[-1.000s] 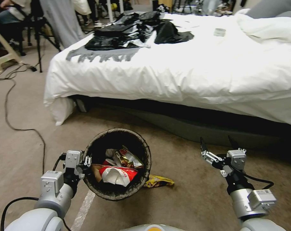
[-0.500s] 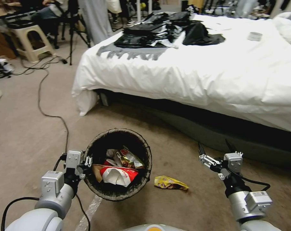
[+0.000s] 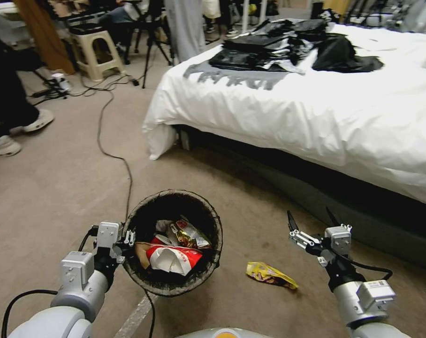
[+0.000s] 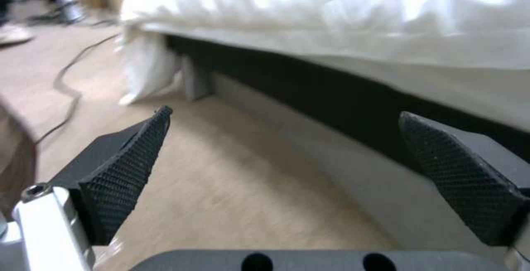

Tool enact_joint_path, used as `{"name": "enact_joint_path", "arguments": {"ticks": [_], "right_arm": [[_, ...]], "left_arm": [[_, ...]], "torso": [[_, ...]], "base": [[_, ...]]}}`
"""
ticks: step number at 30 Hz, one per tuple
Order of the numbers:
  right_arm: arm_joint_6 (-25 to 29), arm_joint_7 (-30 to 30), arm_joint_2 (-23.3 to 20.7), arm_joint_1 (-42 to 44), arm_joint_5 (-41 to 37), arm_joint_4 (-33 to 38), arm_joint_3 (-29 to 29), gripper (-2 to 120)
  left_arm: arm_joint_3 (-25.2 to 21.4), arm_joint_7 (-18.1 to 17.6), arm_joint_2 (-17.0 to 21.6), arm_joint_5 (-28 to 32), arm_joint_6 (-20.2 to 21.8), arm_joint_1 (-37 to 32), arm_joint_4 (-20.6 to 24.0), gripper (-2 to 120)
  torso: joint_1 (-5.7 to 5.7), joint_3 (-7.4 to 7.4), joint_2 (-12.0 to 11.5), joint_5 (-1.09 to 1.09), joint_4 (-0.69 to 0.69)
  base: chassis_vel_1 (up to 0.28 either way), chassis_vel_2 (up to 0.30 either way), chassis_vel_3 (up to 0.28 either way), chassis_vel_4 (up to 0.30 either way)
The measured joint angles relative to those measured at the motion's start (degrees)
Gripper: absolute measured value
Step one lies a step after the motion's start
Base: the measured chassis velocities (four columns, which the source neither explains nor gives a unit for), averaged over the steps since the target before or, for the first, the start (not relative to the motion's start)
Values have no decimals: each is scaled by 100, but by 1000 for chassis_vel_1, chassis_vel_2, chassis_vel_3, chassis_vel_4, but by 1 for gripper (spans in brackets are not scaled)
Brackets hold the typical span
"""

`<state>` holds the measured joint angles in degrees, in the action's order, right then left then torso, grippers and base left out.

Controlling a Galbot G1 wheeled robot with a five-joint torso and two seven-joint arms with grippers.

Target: Pick up the trash bin, then pick up the garbage from the floor and place it into the trash bin.

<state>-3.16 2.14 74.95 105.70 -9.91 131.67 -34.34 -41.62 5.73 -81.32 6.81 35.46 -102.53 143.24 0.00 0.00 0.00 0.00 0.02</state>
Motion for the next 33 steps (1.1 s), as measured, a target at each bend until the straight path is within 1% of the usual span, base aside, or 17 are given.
{"name": "enact_joint_path", "arguments": {"ticks": [2, 3, 5, 6, 7, 9, 11, 12, 15, 16, 18, 19, 21, 24, 28, 31, 33], "right_arm": [[-193, 124, -106, -12, -122, -60, -11, 100], [-193, 124, -106, -12, -122, -60, -11, 100], [-452, 275, -311, -108, -262, -242, 51, 100], [-452, 275, -311, -108, -262, -242, 51, 100], [-571, 391, -424, -158, -332, -338, 81, 100], [-680, 462, -509, -199, -399, -418, 105, 100], [-930, 614, -760, -357, -596, -693, 197, 100], [-930, 614, -760, -357, -596, -693, 197, 100], [-1311, 748, -1080, -583, -752, -1021, 340, 100], [-1311, 748, -1080, -583, -752, -1021, 340, 100], [-1526, 769, -1304, -731, -870, -1207, 486, 100], [-1526, 769, -1304, -731, -870, -1207, 486, 100], [-1749, 867, -1508, -872, -886, -1382, 599, 100], [-1902, 925, -1656, -982, -898, -1534, 704, 100], [-1986, 964, -1736, -1061, -936, -1664, 768, 100], [-2021, 1041, -1783, -1247, -863, -2093, 877, 100], [-2015, 1059, -1775, -1286, -832, -2210, 896, 100]], "left_arm": [[11, -10, -12, 2, -12, 4, 0, 1], [11, -10, -12, 2, -12, 4, 0, 1], [30, -10, -24, 8, -18, 3, 0, 1], [30, -10, -24, 8, -18, 3, 0, 1], [30, -10, -24, 14, -20, 4, 0, 1], [30, -11, -25, 16, -21, 3, 0, 1], [16, -15, -24, 27, -21, -6, 0, 1], [16, -15, -24, 27, -21, -6, 0, 1], [-19, -43, -28, 67, -21, -7, 0, 1], [-19, -43, -28, 67, -21, -7, 0, 1], [-37, -55, -40, 83, -21, -6, 0, 1], [-37, -55, -40, 83, -21, -6, 0, 1], [-58, -62, -42, 92, -20, -6, 0, 1], [-68, -64, -42, 98, -18, -9, 0, 1], [-72, -65, -42, 103, -18, -13, 0, 1], [-74, -74, -42, 133, -6, -23, 0, 1], [-75, -77, -43, 141, 0, -30, 0, 1]], "torso": [[0, 0, 0, 0, -1], [0, 0, 0, 0, -1], [0, 0, 0, 0, -3], [0, 0, 0, 0, -3], [0, 0, 0, 1, -4], [0, 0, 0, 0, -2], [0, 0, 0, 1, -2], [0, 0, 0, 1, -2], [0, 0, 0, 1, -2], [0, 0, 0, 1, -2], [0, 0, 0, 0, -1], [0, 0, 0, 0, -1], [0, 0, 0, 0, -2], [0, 0, 0, 1, -2], [0, 0, 0, -1, -1], [0, 1, 0, 1, -2], [0, 0, 0, 1, -2]], "base": [[24, 24, 35, 15], [0, 0, 0, 0], [0, 0, 0, 0], [0, 0, 0, 0], [0, 0, 0, 0], [0, 0, 0, 0], [0, 0, 0, 0], [0, 0, 0, 0], [0, 0, 0, 0], [0, 0, 0, 0], [0, 0, 0, 0], [0, 0, 0, 0], [0, 0, 0, 0], [0, 0, 0, 0], [0, 0, 0, 0], [0, 0, 0, 0], [0, 0, 0, 0]]}}
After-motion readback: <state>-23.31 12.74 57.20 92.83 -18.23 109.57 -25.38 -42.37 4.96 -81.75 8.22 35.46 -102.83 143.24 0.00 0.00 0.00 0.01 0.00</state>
